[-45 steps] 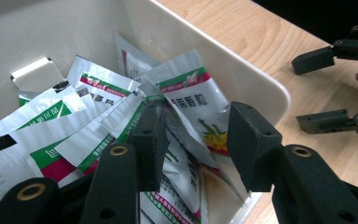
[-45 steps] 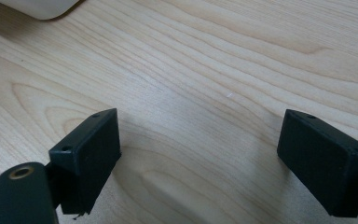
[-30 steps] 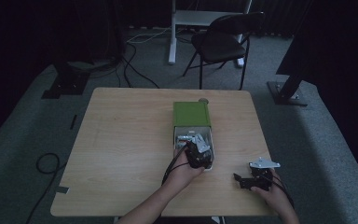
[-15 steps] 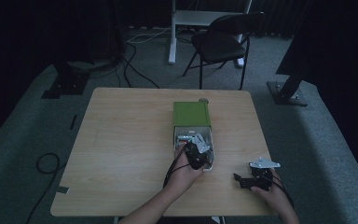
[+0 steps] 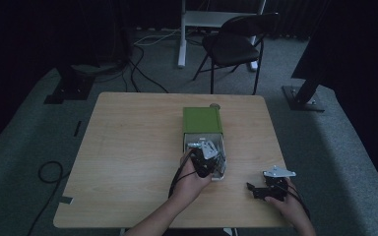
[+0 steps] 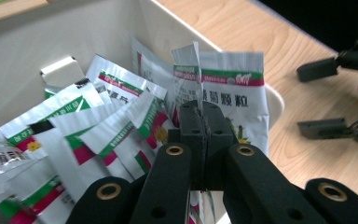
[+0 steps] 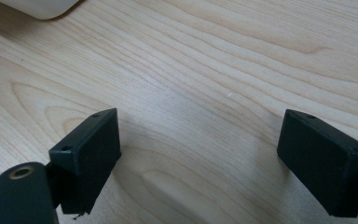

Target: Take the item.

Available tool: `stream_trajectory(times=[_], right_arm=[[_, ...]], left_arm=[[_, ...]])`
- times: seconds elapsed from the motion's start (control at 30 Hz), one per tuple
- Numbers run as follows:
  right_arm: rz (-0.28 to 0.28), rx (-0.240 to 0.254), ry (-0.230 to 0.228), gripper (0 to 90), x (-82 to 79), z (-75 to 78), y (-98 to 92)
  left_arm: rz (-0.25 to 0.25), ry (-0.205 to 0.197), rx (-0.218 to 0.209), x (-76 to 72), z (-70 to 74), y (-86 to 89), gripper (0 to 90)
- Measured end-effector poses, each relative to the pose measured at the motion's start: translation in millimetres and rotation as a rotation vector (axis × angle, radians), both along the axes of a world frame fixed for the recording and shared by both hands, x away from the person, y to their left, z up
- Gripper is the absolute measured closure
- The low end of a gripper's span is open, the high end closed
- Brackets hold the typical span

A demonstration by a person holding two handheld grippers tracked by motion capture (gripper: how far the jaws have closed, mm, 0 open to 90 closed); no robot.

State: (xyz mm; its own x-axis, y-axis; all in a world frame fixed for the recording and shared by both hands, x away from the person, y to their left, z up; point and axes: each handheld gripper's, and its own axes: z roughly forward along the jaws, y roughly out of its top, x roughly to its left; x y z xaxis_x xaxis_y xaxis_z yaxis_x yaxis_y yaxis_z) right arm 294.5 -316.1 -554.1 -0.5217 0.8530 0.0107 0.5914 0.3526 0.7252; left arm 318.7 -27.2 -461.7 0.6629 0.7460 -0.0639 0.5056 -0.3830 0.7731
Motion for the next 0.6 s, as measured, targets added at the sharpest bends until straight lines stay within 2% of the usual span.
stream_trajectory(times=[0.4,0.5,0.53,0.6], right_arm=[[0.001,-0.001,0.001,12.8,0.0,0.1,-0.1],[0.000,-0.001,0.001,12.8,0.0,0.1,0.0],[0.000,0.000,0.000,12.8,0.0,0.0,0.1],[-0.001,0.000,0.000,12.8,-0.1,0.0,0.1]], left_arm=[[-0.001,-0.048,-0.043,-7.6,25.1,15.1,90.0],[0.004,-0.045,-0.055,-7.6,28.9,18.7,90.0],[0.012,-0.045,-0.072,-7.4,34.4,24.5,90.0],[0.015,-0.049,-0.078,-8.0,38.5,28.9,90.0]])
